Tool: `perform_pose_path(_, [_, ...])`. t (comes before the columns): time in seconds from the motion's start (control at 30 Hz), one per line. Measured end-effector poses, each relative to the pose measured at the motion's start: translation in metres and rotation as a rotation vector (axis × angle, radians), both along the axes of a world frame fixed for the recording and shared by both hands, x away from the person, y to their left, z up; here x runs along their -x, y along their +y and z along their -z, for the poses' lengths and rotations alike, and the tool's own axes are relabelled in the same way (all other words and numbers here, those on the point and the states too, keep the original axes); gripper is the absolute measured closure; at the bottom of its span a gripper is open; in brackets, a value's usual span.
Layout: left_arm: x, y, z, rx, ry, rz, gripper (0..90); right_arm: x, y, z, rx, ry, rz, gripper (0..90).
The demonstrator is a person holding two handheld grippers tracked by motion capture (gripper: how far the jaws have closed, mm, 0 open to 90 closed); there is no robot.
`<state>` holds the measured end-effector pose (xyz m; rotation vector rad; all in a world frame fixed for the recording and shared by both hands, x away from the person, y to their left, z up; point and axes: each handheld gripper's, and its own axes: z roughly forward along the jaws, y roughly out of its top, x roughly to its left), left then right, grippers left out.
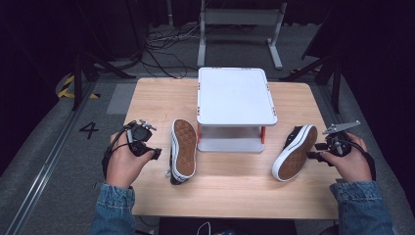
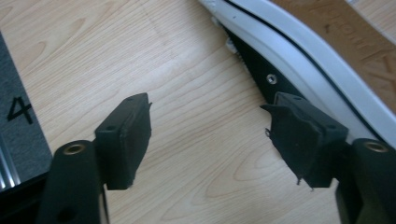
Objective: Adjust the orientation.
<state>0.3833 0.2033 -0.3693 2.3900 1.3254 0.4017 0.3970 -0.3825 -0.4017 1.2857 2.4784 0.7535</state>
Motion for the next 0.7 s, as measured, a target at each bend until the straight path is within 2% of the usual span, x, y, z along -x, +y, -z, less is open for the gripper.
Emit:
perform_pose_path(0.13, [0.001,-0.006,-0.005,0.023,0.011,0.037,36.3,0.001,0.001,0.000,0.004,0.002,0.001,45.8])
perform_pose_path(0.2, [0.001,-0.010,-0.008,0.041,0.018,0.071,41.8,0.002,0.001,0.000,0.007,0.002,-0.004,46.9])
perform_pose_path(0.33, [0.001,-0.025,-0.016,0.057,0.004,0.100,44.0,0.004,0.002,0.001,-0.001,0.001,-0.004,49.9])
perform_pose_path(0.4, [0.001,-0.036,-0.019,0.091,-0.014,0.119,49.2,0.007,0.001,0.002,-0.021,-0.002,-0.007,51.5])
perform_pose_path(0.5, [0.000,-0.051,-0.019,0.121,-0.019,0.159,56.4,0.011,0.001,0.002,-0.063,-0.003,-0.007,54.3])
perform_pose_path(0.6, [-0.003,-0.064,-0.014,0.106,-0.010,0.179,65.8,0.013,0.002,0.002,-0.090,-0.007,-0.023,58.4])
perform_pose_path(0.7, [-0.007,-0.071,-0.006,0.054,0.025,0.181,75.8,0.014,0.004,0.002,-0.092,-0.009,-0.038,61.2])
